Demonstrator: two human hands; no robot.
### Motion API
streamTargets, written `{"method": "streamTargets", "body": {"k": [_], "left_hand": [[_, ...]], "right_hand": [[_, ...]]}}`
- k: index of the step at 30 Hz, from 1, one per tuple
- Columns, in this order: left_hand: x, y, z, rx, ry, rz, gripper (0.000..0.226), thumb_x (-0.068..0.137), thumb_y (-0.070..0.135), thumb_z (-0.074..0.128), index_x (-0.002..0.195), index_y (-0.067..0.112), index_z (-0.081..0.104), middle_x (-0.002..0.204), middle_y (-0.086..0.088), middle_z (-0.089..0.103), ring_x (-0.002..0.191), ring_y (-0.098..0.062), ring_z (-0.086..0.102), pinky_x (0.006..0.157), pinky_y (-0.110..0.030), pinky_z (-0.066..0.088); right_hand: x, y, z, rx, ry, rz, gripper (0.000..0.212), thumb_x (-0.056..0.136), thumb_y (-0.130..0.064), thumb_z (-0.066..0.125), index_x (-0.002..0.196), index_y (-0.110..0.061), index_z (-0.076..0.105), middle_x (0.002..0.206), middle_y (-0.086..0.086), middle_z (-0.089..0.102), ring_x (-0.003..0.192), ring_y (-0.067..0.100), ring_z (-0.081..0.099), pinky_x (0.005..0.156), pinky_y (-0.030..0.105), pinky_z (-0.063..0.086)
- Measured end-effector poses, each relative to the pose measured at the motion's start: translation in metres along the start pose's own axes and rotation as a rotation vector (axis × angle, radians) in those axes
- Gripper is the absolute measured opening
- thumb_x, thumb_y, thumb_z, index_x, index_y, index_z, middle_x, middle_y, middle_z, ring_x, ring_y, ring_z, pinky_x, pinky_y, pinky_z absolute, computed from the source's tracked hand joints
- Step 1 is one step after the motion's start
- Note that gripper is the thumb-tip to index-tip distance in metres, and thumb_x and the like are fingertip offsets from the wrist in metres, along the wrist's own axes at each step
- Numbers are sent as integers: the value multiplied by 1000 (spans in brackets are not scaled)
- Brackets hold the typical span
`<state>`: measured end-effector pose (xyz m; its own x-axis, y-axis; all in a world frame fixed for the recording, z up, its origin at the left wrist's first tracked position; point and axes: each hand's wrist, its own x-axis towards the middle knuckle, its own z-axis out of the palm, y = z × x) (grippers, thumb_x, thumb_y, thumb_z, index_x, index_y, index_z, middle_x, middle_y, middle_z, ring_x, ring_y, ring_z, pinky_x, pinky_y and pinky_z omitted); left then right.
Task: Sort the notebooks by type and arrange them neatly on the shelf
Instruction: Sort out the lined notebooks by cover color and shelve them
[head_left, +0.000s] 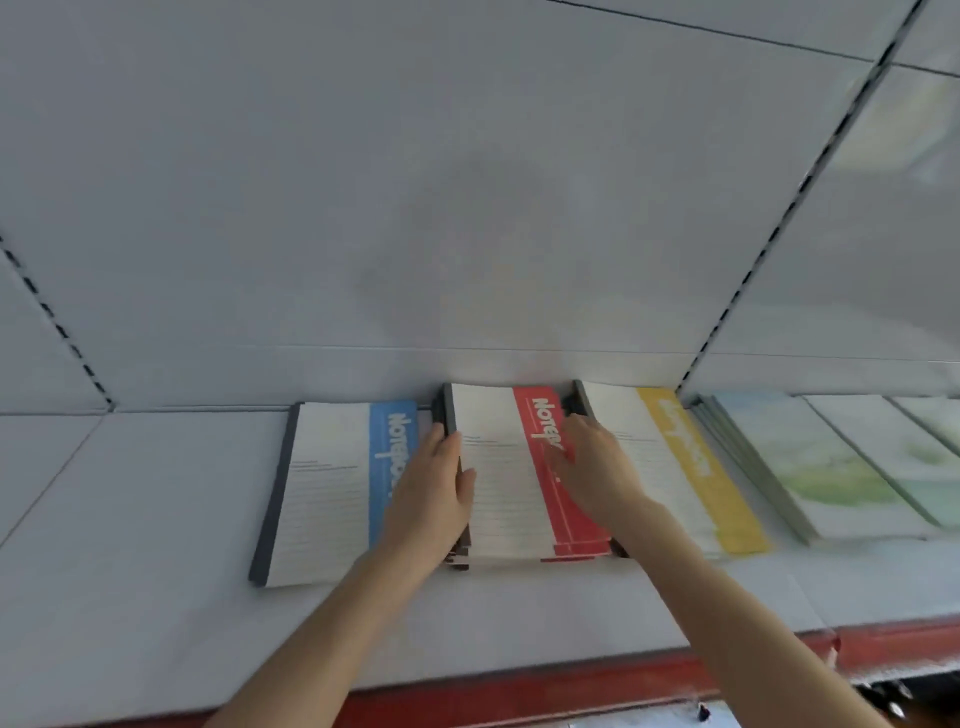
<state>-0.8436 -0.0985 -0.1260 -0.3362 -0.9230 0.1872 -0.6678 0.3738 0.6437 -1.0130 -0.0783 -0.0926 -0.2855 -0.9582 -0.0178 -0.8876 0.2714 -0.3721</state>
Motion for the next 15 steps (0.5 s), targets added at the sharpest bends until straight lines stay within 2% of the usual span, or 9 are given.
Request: {"method": "streamTargets", "body": {"k": [1, 2, 3, 5, 7, 15], "left_hand": [[-4, -1, -10, 89, -10, 34, 42, 98, 24, 42, 137, 11, 39, 148, -3, 32, 135, -17, 32, 105, -25, 31], [-9, -2, -23, 176, -9, 66, 44, 98, 29, 39, 138, 11, 40, 147, -3, 35, 136, -18, 32, 106, -27, 32], [-15, -5, -35, 250, 26, 112, 45, 97, 32, 38, 133, 8, 47, 141, -8, 44, 132, -22, 40, 103, -31, 38], [-28, -19, -58, 359, 73, 144, 48, 87, 36, 37, 111, 4, 65, 114, -14, 65, 109, -30, 62, 83, -41, 52], [-45, -40, -86, 469, 108, 95, 49, 82, 37, 38, 102, 5, 69, 103, -13, 69, 98, -30, 67, 75, -43, 54], [-155, -140, -222, 726, 240, -154, 54, 83, 41, 35, 107, 6, 68, 104, -13, 70, 97, -28, 67, 75, -43, 54]], "right_hand": [[6, -5, -4, -24, 15, -50, 14, 96, -20, 45, 103, -12, 53, 109, 5, 55, 102, 23, 51, 78, 30, 40], [11, -13, -7, -49, 22, -97, 27, 96, -22, 45, 119, -9, 51, 124, 6, 54, 117, 24, 47, 90, 32, 40], [15, -24, -9, -56, 29, -143, 37, 97, -24, 44, 131, -9, 46, 136, 6, 48, 128, 23, 40, 100, 33, 36], [21, -52, -10, -66, 22, -236, 46, 98, -28, 42, 140, -10, 37, 148, 5, 36, 138, 20, 28, 111, 32, 24], [26, -88, -6, -83, 22, -338, 47, 98, -28, 42, 140, -7, 36, 148, 7, 35, 138, 21, 27, 112, 29, 19], [-16, -282, 51, -84, -4, -669, 51, 98, -34, 39, 142, -8, 33, 149, 9, 33, 138, 23, 27, 111, 30, 19]]}}
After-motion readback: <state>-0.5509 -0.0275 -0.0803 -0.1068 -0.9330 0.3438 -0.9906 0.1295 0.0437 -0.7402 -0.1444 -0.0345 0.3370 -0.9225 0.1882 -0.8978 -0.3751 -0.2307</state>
